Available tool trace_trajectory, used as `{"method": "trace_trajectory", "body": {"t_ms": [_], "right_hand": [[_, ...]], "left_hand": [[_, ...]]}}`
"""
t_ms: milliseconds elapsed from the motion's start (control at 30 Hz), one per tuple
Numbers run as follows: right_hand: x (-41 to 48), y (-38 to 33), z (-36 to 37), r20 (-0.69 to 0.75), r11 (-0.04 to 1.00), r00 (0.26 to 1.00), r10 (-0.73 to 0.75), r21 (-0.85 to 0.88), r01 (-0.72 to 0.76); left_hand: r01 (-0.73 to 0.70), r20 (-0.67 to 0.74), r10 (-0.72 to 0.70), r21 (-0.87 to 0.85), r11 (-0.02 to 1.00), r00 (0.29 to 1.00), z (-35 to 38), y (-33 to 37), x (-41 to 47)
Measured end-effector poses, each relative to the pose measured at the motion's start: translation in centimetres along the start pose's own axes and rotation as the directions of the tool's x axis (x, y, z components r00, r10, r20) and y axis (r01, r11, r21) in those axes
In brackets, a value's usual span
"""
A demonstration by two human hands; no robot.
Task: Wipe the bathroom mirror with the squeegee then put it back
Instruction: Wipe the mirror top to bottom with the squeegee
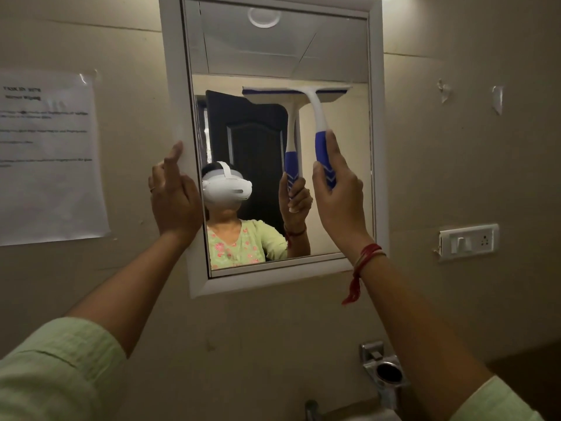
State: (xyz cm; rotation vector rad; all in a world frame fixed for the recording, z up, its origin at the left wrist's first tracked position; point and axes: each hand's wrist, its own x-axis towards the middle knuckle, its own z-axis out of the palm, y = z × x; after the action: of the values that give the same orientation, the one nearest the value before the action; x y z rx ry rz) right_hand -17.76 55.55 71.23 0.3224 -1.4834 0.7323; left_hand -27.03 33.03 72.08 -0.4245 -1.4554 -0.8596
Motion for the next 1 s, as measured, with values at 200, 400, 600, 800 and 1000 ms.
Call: {"method": "trace_trajectory", "body": {"t_ms": [200, 400, 600, 800, 1000], "right_hand": [[-2.3, 1.0, -0.2, 0.009, 1.000, 1.000, 0.008, 0.000, -0.008], [-4.4, 1.2, -0.4, 0.022, 1.000, 1.000, 0.020, 0.024, -0.020], [-7.1, 1.7, -1.2, 0.055, 0.998, 0.998, 0.033, 0.042, -0.036], [-10.2, 1.8, -1.9, 0.102, 0.997, 0.993, 0.065, 0.035, -0.069], [-13.0, 1.8, -2.5, 0.124, 0.993, 0.987, 0.102, 0.042, -0.108]], "left_hand": [[0.014, 0.001, -0.014, 0.001, 1.000, 1.000, 0.0, 0.0, -0.1], [0.004, 0.005, -0.004, 0.004, 1.000, 1.000, 0.0, 0.0, 0.0], [-0.004, -0.007, 0.004, -0.002, 1.000, 1.000, 0.0, 0.1, -0.2], [0.002, 0.000, -0.002, 0.006, 1.000, 1.000, -0.2, 0.1, -0.1], [0.000, -0.012, 0.000, 0.001, 1.000, 1.000, -0.2, 0.2, -0.1]]}}
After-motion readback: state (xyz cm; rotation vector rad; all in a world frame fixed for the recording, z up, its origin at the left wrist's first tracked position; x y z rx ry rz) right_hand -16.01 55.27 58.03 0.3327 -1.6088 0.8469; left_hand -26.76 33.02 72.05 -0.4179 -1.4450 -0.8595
